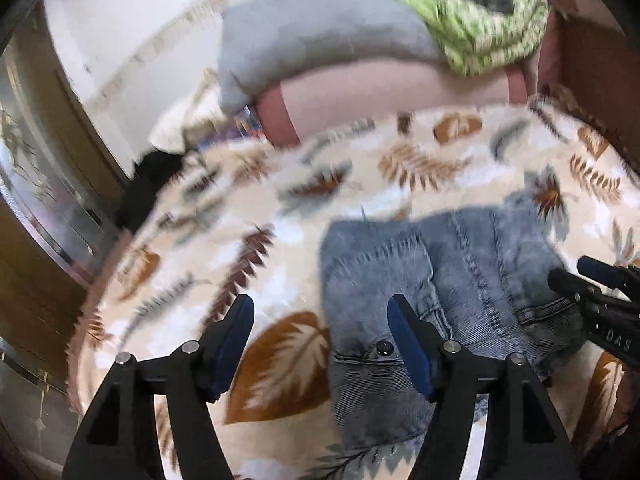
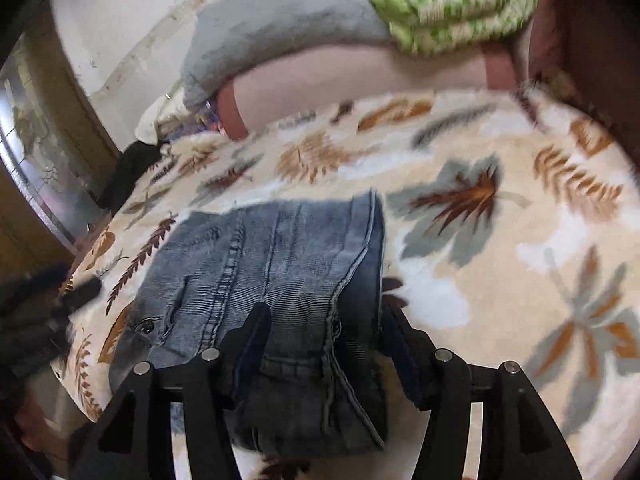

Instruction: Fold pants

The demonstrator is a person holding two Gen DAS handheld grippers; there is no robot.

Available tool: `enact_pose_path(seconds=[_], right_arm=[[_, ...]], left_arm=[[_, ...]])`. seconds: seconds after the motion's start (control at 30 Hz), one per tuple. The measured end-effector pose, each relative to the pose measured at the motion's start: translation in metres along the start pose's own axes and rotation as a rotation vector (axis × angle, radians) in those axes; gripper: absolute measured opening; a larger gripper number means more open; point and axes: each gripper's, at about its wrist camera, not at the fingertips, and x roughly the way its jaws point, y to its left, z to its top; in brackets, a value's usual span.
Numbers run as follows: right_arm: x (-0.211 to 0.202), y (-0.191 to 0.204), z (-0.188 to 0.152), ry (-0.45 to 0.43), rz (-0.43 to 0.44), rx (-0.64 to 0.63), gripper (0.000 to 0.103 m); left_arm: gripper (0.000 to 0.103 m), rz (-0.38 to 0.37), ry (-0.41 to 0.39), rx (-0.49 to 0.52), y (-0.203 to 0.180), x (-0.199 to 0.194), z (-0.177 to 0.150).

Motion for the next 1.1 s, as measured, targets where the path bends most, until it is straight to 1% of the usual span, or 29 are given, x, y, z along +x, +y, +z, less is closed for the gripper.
enact_pose_path(seconds=[0.13, 0.17, 0.27, 0.33, 0.37, 0.4, 0.43, 0.47, 0.5, 0.57, 0.67, 0.77, 0.93, 1.03, 1.1], right_arm=[[-0.036, 0.009, -0.006, -0.134, -0.022, -0.064, 0.063], [-0.045, 0.012, -0.007, -0.168, -0.026, -0.080, 0.063], [-0.062, 0.018, -0.012, -0.228, -0.035, -0.080, 0.064], [-0.071, 0.021, -0.017, -0.249, -0.041, -0.075, 0.064], [-0.076, 0.025, -0.020, -0.258, -0.065, -0.087, 0.064], [-0.078, 0.030, -0.024, -0.260, -0.092, -0.102, 0.065], [-0.080, 0.036, -0.029, -0.245, -0.130, -0.116, 0.066], [-0.081, 0.040, -0.033, -0.231, -0.150, -0.125, 0.066], [-0.083, 0.044, -0.037, -0.229, -0.160, -0.135, 0.066], [-0.090, 0.053, -0.043, -0.196, -0.173, -0.135, 0.066], [-0.098, 0.069, -0.044, -0.150, -0.205, -0.174, 0.066], [-0.111, 0.090, -0.037, -0.148, -0.261, -0.242, 0.066], [-0.133, 0.121, -0.029, -0.166, -0.300, -0.316, 0.066], [-0.143, 0.134, -0.027, -0.183, -0.325, -0.345, 0.066], [-0.147, 0.139, -0.025, -0.186, -0.326, -0.353, 0.066]], left_arm=[[0.072, 0.018, -0.076, -0.019, 0.010, -0.037, 0.005], [0.075, 0.021, -0.090, -0.024, 0.012, -0.046, 0.006], [0.083, 0.027, -0.137, -0.039, 0.017, -0.071, 0.006], [0.084, 0.037, -0.161, -0.044, 0.019, -0.083, 0.005], [0.084, 0.039, -0.172, -0.047, 0.020, -0.089, 0.004], [0.084, 0.039, -0.185, -0.049, 0.022, -0.095, 0.003], [0.084, 0.038, -0.194, -0.051, 0.023, -0.099, 0.001], [0.084, 0.039, -0.202, -0.054, 0.024, -0.104, 0.000], [0.084, 0.039, -0.210, -0.060, 0.025, -0.108, -0.003], [0.085, 0.034, -0.224, -0.071, 0.028, -0.114, -0.008], [0.085, 0.023, -0.239, -0.082, 0.030, -0.120, -0.016], [0.085, 0.022, -0.249, -0.074, 0.032, -0.125, -0.022], [0.085, 0.021, -0.265, -0.110, 0.044, -0.132, -0.029], [0.085, 0.030, -0.276, -0.128, 0.050, -0.135, -0.031], [0.085, 0.036, -0.289, -0.135, 0.053, -0.139, -0.032]])
